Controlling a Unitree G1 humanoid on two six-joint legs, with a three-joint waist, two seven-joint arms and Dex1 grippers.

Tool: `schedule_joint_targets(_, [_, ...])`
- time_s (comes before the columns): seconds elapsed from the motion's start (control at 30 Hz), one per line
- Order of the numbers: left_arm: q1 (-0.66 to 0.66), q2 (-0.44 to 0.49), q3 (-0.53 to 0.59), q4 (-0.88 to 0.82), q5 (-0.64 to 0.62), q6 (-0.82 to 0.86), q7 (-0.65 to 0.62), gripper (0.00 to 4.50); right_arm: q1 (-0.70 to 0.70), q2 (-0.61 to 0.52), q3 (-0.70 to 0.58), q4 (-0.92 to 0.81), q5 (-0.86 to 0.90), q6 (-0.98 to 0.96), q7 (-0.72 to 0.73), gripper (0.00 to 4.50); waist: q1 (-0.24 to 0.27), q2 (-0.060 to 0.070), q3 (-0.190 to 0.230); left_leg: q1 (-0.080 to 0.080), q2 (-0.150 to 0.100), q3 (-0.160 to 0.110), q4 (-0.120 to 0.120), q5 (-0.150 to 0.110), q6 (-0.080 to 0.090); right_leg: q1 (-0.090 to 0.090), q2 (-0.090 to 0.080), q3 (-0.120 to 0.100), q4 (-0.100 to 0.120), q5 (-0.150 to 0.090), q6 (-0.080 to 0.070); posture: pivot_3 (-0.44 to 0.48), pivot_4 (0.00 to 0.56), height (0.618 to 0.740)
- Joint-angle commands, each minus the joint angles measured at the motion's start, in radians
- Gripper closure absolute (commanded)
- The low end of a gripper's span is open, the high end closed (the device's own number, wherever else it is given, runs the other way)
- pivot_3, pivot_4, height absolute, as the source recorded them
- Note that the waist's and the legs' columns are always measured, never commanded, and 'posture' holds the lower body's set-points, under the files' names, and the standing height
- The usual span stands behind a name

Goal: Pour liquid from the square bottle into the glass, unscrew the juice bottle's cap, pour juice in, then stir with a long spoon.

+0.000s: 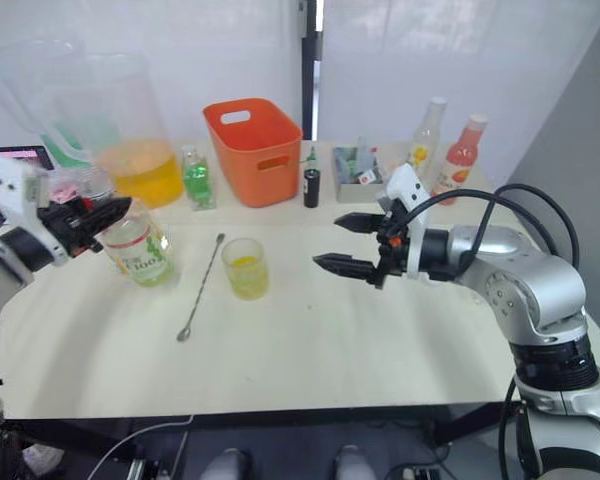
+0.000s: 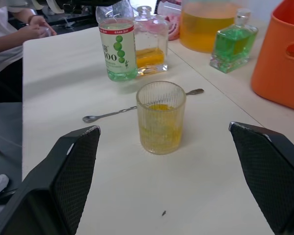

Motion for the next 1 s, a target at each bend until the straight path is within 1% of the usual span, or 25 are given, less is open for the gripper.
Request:
schedule_joint_targets(0.03, [0.082,0.025,0.147,-0.115,-0.103,0.030,-0.045,3.10,-0.026,0.007,0.000,0.010,-0.007,-0.035,0.055,0.04,0.001,0.000,0.000,0.000,0.000,0.000,0.000,0.000,0.000,0.000,0.000,0.000,0.000,-0.001,-0.003,0.000,0.150,0.703])
schedule_joint_targets(0.1, [0.144,0.028,0.220,-0.115,-0.123,0.024,-0.060,3.10,-0.034,0.019,0.013,0.022,-0.012,-0.040,0.076,0.04,0.003,0.000,0.000,0.000,0.000,0.000,0.000,0.000,0.000,0.000,0.000,0.000,0.001,-0.003,-0.004,0.000,0.150,0.703])
schedule_joint_targets(0.2, [0.187,0.040,0.284,-0.087,-0.109,0.009,-0.043,3.10,-0.046,0.037,0.024,0.033,-0.018,-0.041,0.098,0.04,0.004,0.000,0.000,0.001,0.000,0.000,0.000,0.000,0.000,0.000,0.000,0.000,0.001,-0.005,-0.005,0.000,0.150,0.703])
schedule_joint_targets(0.27, [0.184,0.050,0.310,-0.037,-0.078,-0.007,-0.009,3.10,-0.051,0.049,0.029,0.035,-0.022,-0.041,0.105,0.04,0.006,0.000,0.000,0.001,0.000,0.000,0.000,0.000,0.000,0.000,0.000,0.000,0.001,-0.005,-0.005,0.000,0.150,0.703])
schedule_joint_targets(0.37, [0.146,0.075,0.302,0.066,-0.021,-0.055,0.037,3.10,-0.054,0.065,0.027,0.032,-0.027,-0.035,0.103,0.04,0.007,0.000,0.000,0.001,0.000,0.000,0.000,0.000,0.000,0.000,0.000,0.000,0.001,-0.005,-0.005,0.000,0.150,0.703])
schedule_joint_targets(0.47, [0.060,0.103,0.253,0.197,0.022,-0.110,0.059,3.10,-0.046,0.075,0.017,0.010,-0.019,-0.021,0.087,0.04,0.009,0.000,0.000,0.001,0.000,0.000,0.000,0.000,0.000,0.000,0.000,-0.001,0.001,-0.005,-0.005,0.000,0.150,0.703])
schedule_joint_targets(0.53, [-0.024,0.116,0.198,0.301,0.059,-0.151,0.077,3.10,-0.035,0.079,0.008,-0.011,-0.011,-0.011,0.072,0.04,0.012,-0.001,0.000,0.001,0.000,0.000,0.000,0.000,0.000,0.000,0.000,-0.001,0.001,-0.005,-0.005,0.000,0.150,0.703])
schedule_joint_targets(0.63, [-0.143,0.126,0.113,0.440,0.112,-0.214,0.070,3.10,-0.018,0.076,-0.005,-0.033,-0.011,-0.002,0.047,0.04,0.015,-0.001,0.000,0.001,0.000,0.000,0.000,0.000,0.000,0.000,0.000,-0.001,0.000,-0.005,-0.004,0.000,0.150,0.703])
schedule_joint_targets(0.73, [-0.284,0.128,0.017,0.617,0.184,-0.294,0.065,3.10,-0.005,0.072,-0.025,-0.064,0.003,0.018,0.020,0.04,0.019,-0.001,0.000,0.001,0.000,0.000,0.000,0.000,0.000,0.000,0.000,-0.001,0.000,-0.005,-0.004,0.000,0.150,0.703])
schedule_joint_targets(0.8, [-0.369,0.132,-0.037,0.741,0.233,-0.350,0.060,3.10,0.003,0.071,-0.036,-0.086,0.011,0.032,0.005,0.04,0.021,-0.001,0.000,0.000,0.000,0.000,0.000,0.000,0.000,0.000,0.000,-0.001,0.001,-0.002,-0.001,0.000,0.150,0.703])
schedule_joint_targets(0.9, [-0.518,0.127,-0.100,0.981,0.313,-0.449,0.104,3.10,0.021,0.063,-0.056,-0.114,0.021,0.051,-0.023,0.04,0.020,-0.001,-0.001,0.000,0.000,0.000,-0.001,0.000,0.000,-0.001,0.001,-0.001,0.000,-0.001,0.001,0.000,0.150,0.703])
schedule_joint_targets(1.0, [-0.604,0.113,-0.153,1.124,0.368,-0.534,0.095,3.10,0.033,0.050,-0.076,-0.133,0.029,0.066,-0.048,0.04,0.019,-0.001,-0.001,0.000,0.000,0.000,-0.001,0.000,0.000,-0.002,0.001,-0.001,0.001,-0.001,0.001,0.000,0.150,0.703])
